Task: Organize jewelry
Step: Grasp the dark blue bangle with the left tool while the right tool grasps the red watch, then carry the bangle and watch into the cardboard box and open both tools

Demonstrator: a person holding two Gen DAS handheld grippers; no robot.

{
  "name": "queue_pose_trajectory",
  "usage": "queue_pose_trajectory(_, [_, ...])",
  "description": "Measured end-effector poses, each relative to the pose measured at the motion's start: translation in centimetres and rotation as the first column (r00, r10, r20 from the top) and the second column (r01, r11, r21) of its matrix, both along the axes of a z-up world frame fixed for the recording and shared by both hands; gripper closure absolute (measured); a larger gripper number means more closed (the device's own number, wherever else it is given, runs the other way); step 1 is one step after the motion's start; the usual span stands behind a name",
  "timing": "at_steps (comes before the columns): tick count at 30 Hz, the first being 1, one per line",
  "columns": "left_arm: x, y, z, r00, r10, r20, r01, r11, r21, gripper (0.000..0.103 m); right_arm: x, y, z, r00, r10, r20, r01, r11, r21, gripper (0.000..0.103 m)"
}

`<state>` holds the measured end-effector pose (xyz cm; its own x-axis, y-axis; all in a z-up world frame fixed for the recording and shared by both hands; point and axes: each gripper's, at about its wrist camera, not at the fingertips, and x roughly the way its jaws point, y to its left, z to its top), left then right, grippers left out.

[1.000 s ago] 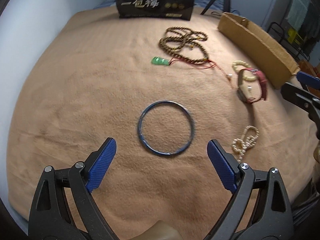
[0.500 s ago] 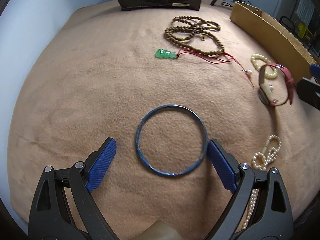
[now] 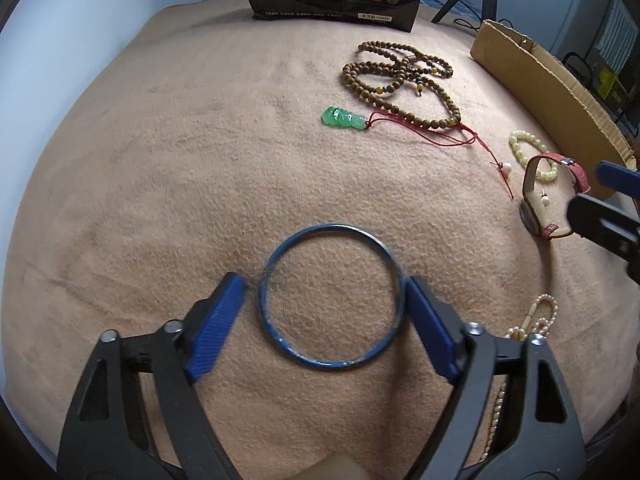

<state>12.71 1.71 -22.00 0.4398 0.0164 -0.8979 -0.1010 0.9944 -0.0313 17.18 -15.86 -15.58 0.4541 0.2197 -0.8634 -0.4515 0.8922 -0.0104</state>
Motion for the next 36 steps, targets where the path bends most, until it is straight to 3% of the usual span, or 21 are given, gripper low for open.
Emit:
queue_pose_trajectory(3, [0.0, 0.2, 0.1, 1.000, 0.002, 0.002, -0.002, 1.000, -0.008, 0.030, 0.4, 0.1, -0.7, 0.999, 0.005, -0.036, -0.005, 1.000, 0.002, 0.034])
queue_pose_trajectory(5, [0.0, 0.2, 0.2, 1.000, 0.004, 0.000, -0.004, 1.000, -0.015, 0.030, 0.6, 0.0, -1.3, 0.997, 0.008, -0.071, -0.007, 1.000, 0.007, 0.060])
queue_pose_trajectory(8, [0.0, 0.3, 0.2, 1.000, 0.009, 0.000, -0.009, 1.000, -0.020, 0.030, 0.8, -0.5, -1.8, 0.994, 0.008, -0.111, -0.004, 1.000, 0.030, 0.087])
queue_pose_trajectory(19, [-0.8, 0.1, 1.8, 0.999, 0.027, 0.038, -0.026, 1.000, -0.018, 0.030, -0.2, -0.9, 0.1, 0.997, 0.033, -0.077, -0.027, 0.997, 0.076, 0.087])
queue_pose_trajectory(36, [1.1, -2.4, 9.4, 0.982, -0.002, 0.187, 0.016, 0.997, -0.073, 0.030, -0.1, -4.7, 7.5, 0.996, -0.044, 0.083, 0.032, 0.990, 0.137, 0.087])
